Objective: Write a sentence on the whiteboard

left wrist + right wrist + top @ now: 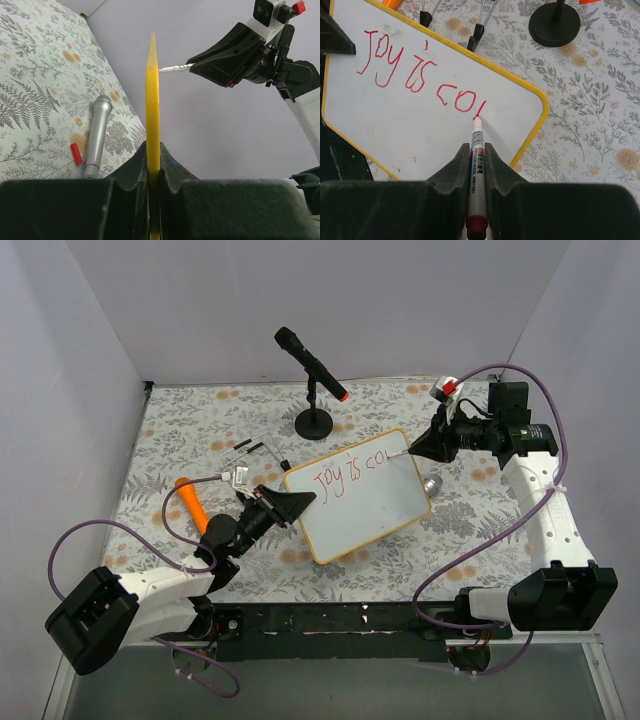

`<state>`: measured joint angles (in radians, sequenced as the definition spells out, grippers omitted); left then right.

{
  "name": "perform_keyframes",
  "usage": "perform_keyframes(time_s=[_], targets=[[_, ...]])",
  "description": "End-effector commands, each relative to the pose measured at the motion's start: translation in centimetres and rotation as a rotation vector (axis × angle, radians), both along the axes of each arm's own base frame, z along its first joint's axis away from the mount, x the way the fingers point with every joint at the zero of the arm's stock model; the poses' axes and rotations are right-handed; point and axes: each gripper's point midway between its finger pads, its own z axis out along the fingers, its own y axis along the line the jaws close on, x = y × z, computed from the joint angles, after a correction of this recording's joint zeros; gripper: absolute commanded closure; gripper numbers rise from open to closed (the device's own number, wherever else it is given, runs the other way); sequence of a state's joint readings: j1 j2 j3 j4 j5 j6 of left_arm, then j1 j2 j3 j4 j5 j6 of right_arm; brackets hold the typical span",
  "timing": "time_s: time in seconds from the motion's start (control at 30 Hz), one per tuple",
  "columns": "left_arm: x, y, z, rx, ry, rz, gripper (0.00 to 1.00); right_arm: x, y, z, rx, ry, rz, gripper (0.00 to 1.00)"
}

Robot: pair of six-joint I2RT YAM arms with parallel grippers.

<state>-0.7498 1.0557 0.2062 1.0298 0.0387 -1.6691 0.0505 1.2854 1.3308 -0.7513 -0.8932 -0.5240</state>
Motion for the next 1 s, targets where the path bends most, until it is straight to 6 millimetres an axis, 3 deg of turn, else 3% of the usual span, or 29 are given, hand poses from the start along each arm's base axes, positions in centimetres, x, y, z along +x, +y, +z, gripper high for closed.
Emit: perform_keyframes(time_s=[0.0,0.6,0.97], targets=[[-0.8,0.6,4.9,-0.140,-0.110,-0.014,1.00,1.4,0.3,2.5,0.023,-0.079,0.006,0.99],[-0.7,0.6,4.8,-0.139,-0.108,-0.014,1.00,2.9,-0.4,2.8,0.026,-0.089,-0.046,0.99],[-0.7,0.7,4.7,-0.141,-0.107,-0.005,1.00,1.8,-0.9,1.6,0.007,-0.061,-0.042,0.99]])
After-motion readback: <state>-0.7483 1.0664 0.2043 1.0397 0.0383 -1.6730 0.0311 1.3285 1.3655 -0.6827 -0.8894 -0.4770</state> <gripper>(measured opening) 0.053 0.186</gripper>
